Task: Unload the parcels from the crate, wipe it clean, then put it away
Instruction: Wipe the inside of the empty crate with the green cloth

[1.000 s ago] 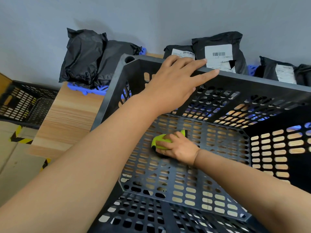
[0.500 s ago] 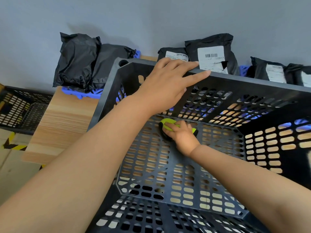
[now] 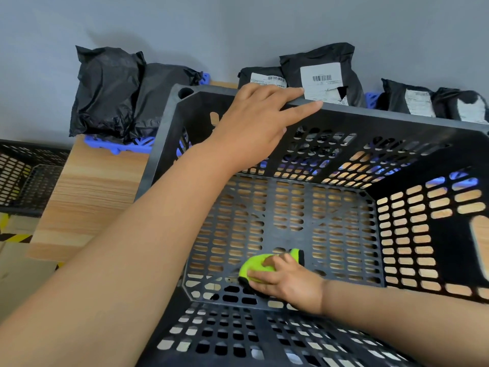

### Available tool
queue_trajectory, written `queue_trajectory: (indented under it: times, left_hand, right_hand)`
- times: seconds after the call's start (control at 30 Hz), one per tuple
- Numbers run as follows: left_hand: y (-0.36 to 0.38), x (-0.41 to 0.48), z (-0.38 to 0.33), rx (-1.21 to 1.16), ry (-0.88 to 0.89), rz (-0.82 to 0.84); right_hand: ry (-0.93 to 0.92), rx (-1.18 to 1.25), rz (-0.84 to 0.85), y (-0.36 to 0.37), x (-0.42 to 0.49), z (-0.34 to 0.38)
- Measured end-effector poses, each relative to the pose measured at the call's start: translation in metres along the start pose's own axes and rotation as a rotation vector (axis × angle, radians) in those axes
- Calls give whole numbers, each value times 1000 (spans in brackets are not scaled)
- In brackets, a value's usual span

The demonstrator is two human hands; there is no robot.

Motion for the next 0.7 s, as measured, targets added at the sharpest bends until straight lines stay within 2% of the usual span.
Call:
queue_trajectory:
  times: [0.13,0.27,0.33,0.5,0.6,0.7]
  left_hand:
    - [0,0,-1,-9,-7,-2]
    - [0,1,0,-19,-7,2]
    - [-1,1,-1,-25,-11,8]
    - [-2,1,-2,-25,-11,5]
    - [-2,1,-3,-21,-9,-8]
    - [-3,1,-3,-30,-14,-16]
  right_hand:
    - [-185,-43,113,7,-20,8]
    - [-236,-116,91,5,-17,-5]
    - [-174,-133,59,-2,-6,-25]
    - [122,-176,-14,-30,20,-101]
    - [102,-265,0,-41,32,-125]
    - [233,-294,41,-53,39,-146]
Point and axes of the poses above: each hand's wrist, its own x-axis towards the middle knuckle, its own y-axis out of the palm, z = x × y, the point moved 4 cm from there along x, towards the middle knuckle, and after that the axes turned 5 degrees about y, right-handed, at the moved point
